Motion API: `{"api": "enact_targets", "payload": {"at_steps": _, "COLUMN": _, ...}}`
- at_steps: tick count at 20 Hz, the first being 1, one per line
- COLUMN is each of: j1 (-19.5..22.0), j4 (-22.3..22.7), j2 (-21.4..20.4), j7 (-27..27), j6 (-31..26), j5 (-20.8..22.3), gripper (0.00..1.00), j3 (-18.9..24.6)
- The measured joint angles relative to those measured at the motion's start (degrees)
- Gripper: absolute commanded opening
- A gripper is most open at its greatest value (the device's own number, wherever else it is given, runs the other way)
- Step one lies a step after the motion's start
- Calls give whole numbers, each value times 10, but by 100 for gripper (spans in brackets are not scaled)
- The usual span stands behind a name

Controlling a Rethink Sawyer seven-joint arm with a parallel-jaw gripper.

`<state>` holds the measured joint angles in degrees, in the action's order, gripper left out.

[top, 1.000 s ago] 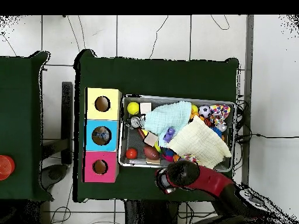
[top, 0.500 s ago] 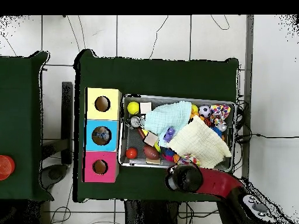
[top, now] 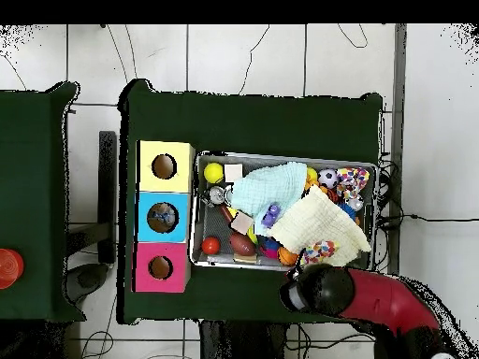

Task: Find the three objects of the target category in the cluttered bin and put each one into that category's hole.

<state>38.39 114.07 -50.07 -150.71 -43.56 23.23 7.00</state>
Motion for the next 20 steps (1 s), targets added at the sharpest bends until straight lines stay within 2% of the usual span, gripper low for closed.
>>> {"api": "enact_targets", "payload": {"at_steps": 2, "j1": 4, "j4": -1, "j2": -30, "j7": 0, "j6": -12, "j5": -13, "gripper": 100, "j3": 0}}
{"api": "enact_targets", "payload": {"at_steps": 4, "j1": -1, "j4": -3, "j2": -32, "j7": 0, "j6": -8, "j5": -14, "gripper": 100, "j3": -5}}
{"api": "enact_targets", "payload": {"at_steps": 6, "j1": -24, "j4": -16, "j2": -17, "j7": -3, "j6": 17, "j5": -14, "gripper": 100, "j3": -25}}
{"api": "enact_targets", "payload": {"at_steps": 8, "j1": -42, "j4": -29, "j2": 3, "j7": -7, "j6": 41, "j5": -14, "gripper": 100, "j3": -41}}
{"api": "enact_targets", "payload": {"at_steps": 9, "j1": -63, "j4": -46, "j2": 32, "j7": -14, "j6": 75, "j5": -14, "gripper": 100, "j3": -57}}
{"api": "enact_targets", "payload": {"at_steps": 13, "j1": -92, "j4": -82, "j2": 98, "j7": -22, "j6": 149, "j5": -19, "gripper": 100, "j3": -79}}
{"api": "enact_targets", "payload": {"at_steps": 14, "j1": -101, "j4": -99, "j2": 132, "j7": -23, "j6": 185, "j5": -25, "gripper": 100, "j3": -86}}
{"api": "enact_targets", "payload": {"at_steps": 15, "j1": -103, "j4": -105, "j2": 149, "j7": -23, "j6": 202, "j5": -30, "gripper": 100, "j3": -88}}
{"api": "enact_targets", "payload": {"at_steps": 18, "j1": -105, "j4": -113, "j2": 181, "j7": -23, "j6": 234, "j5": -43, "gripper": 100, "j3": -95}}
{"api": "enact_targets", "payload": {"at_steps": 20, "j1": -103, "j4": -112, "j2": 188, "j7": -23, "j6": 239, "j5": -51, "gripper": 100, "j3": -99}}
